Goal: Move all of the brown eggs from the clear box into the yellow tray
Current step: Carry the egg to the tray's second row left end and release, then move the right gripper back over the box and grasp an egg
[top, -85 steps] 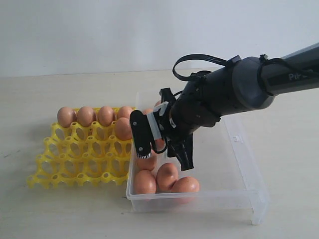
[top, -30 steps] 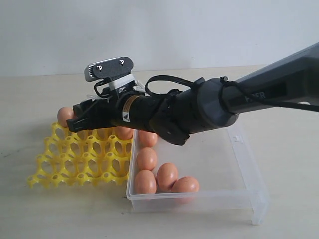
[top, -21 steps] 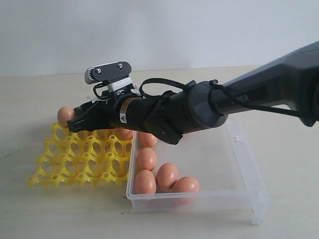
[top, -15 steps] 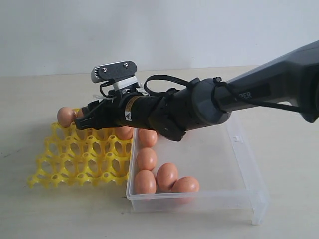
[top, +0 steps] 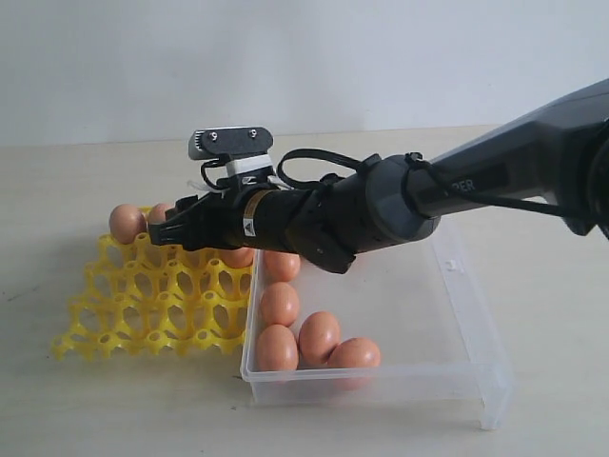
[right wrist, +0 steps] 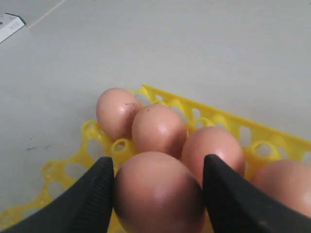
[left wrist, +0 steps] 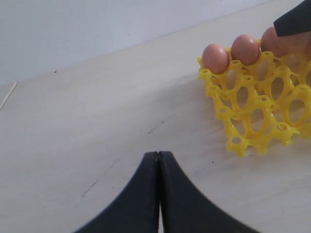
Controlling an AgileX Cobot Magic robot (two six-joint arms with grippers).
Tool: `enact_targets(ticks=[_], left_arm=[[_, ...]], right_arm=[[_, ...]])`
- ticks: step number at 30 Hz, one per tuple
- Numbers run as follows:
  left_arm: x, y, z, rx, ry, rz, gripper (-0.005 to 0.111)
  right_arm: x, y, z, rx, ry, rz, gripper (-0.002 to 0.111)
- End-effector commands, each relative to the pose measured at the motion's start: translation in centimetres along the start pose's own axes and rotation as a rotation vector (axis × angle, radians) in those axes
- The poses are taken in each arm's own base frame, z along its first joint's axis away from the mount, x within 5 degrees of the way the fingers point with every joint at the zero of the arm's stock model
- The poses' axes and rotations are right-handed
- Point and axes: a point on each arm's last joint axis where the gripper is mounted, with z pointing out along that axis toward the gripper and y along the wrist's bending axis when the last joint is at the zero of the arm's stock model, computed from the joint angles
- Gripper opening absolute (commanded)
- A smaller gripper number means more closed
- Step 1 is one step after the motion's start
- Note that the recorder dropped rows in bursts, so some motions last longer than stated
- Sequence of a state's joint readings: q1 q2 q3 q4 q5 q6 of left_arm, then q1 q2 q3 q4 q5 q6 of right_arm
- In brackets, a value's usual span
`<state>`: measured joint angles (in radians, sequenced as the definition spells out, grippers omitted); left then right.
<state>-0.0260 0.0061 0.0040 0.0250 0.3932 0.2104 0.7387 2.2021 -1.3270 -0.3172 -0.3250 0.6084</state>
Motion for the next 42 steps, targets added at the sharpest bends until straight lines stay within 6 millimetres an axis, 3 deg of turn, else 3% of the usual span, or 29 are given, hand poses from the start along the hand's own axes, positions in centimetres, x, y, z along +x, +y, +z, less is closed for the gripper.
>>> enact_targets(ticks=[1, 6, 11, 14, 18, 21, 24, 30, 36, 42], left_arm=[[-0.2, 0.0, -0.1, 0.002, -0.017, -0.004, 0.000], [-0.2, 0.0, -0.1, 0.002, -0.017, -0.004, 0.000], [-0.2, 0.0, -0.1, 0.002, -0.017, -0.004, 0.000], [-0.2, 0.0, -0.1, 0.002, -0.017, -0.004, 0.000], [-0.2, 0.0, -0.1, 0.002, -0.017, -0.004, 0.000], [-0.2, 0.0, -0.1, 0.002, -0.017, -0.004, 0.000], [-0.2, 0.0, -0.1, 0.002, -0.017, -0.004, 0.000], [-0.2, 0.0, -0.1, 0.002, -0.017, -0.004, 0.000], [-0.2, 0.0, -0.1, 0.002, -0.017, -0.004, 0.000], [-0.2, 0.0, -0.1, 0.002, -0.017, -0.004, 0.000]], right_arm=[[-0.5, -0.2, 0.0, 0.000, -0.017, 0.008, 0.043], [-0.5, -0.2, 0.0, 0.000, -0.017, 0.008, 0.065], [-1.8, 0.2, -0.9, 0.009, -0.018, -0.013, 0.067], [-4.0, 0.7, -3.3, 0.072, 0.030, -0.065, 0.066], [-6.8, 0.8, -8.7, 0.264, 0.222, -0.208, 0.061], [-7.4, 0.6, -12.5, 0.370, 0.415, -0.262, 0.059], [-6.8, 0.2, -14.0, 0.402, 0.545, -0.097, 0.059], [-4.7, -0.8, -12.5, 0.345, 0.643, 0.213, 0.059], [-2.4, -1.1, -9.6, 0.243, 0.690, 0.292, 0.059], [-1.0, -1.7, -8.0, 0.241, 0.692, 0.309, 0.059]])
